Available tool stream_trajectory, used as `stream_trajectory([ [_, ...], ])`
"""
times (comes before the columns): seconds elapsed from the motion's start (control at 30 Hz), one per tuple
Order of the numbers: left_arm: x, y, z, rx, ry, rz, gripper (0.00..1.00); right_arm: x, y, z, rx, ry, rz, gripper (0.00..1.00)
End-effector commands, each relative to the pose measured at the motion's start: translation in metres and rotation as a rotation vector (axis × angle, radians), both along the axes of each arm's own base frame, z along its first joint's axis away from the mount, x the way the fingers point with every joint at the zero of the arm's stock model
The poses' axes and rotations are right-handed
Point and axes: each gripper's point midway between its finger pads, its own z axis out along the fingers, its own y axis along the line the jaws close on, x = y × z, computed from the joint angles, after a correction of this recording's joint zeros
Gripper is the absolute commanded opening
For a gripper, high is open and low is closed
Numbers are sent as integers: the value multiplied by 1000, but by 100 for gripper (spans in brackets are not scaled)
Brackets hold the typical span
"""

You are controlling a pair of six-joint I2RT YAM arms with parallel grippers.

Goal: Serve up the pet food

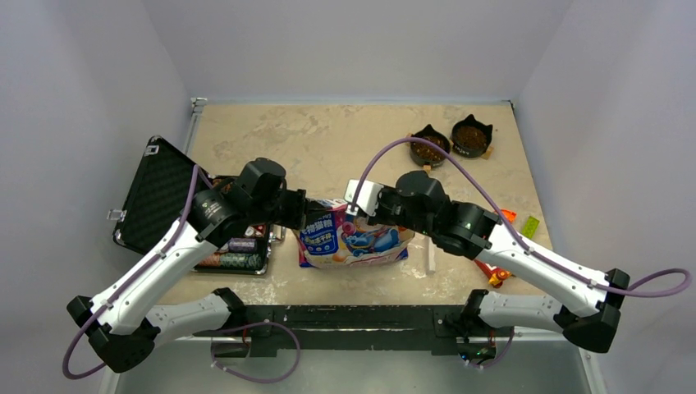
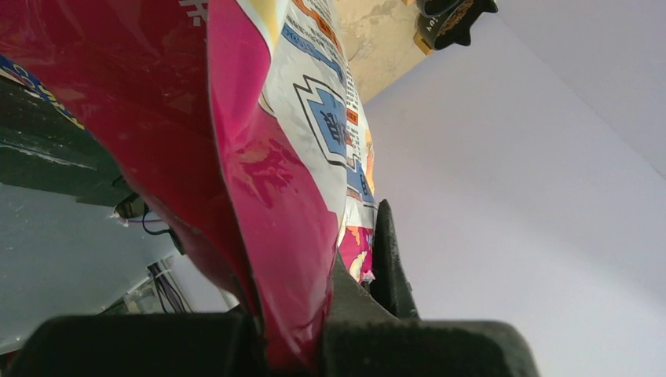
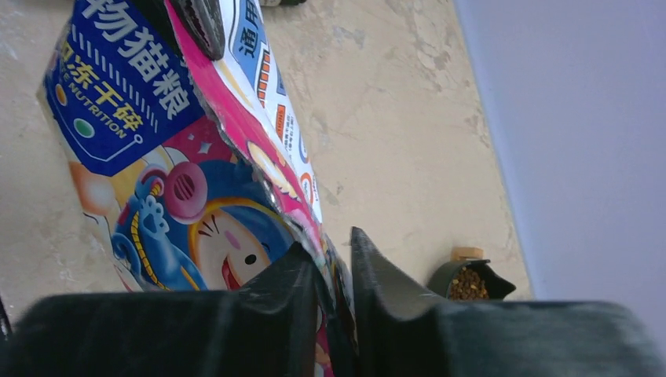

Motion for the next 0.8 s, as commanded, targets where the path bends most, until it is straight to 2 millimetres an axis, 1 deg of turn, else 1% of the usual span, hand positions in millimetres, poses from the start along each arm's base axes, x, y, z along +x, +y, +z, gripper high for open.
stream_trajectory([
  [0.0, -7, 36, 5, 72, -7, 96, 0, 37, -54, 30, 14, -169, -308, 13],
  [0.03, -7, 39, 5, 85, -10, 105, 0, 38, -59, 28, 6, -175, -332, 1],
  [0.07, -6, 42, 5, 99, -17, 115, 0, 40, -63, 27, -2, -178, -354, 0],
  [0.23, -9, 53, 2, 132, -15, 138, 0, 43, -87, 28, 3, -160, -432, 0],
  [0.37, -12, 62, -3, 153, -10, 160, 0, 47, -119, 26, -28, -175, -510, 0],
  [0.43, -13, 65, -7, 158, -5, 166, 0, 46, -135, 29, -15, -187, -545, 0],
  [0.57, -14, 65, -11, 169, 10, 164, 0, 40, -155, 27, -28, -188, -585, 0],
  [0.77, -13, 65, -9, 162, 9, 166, 0, 29, -180, 15, -31, -184, -630, 0],
])
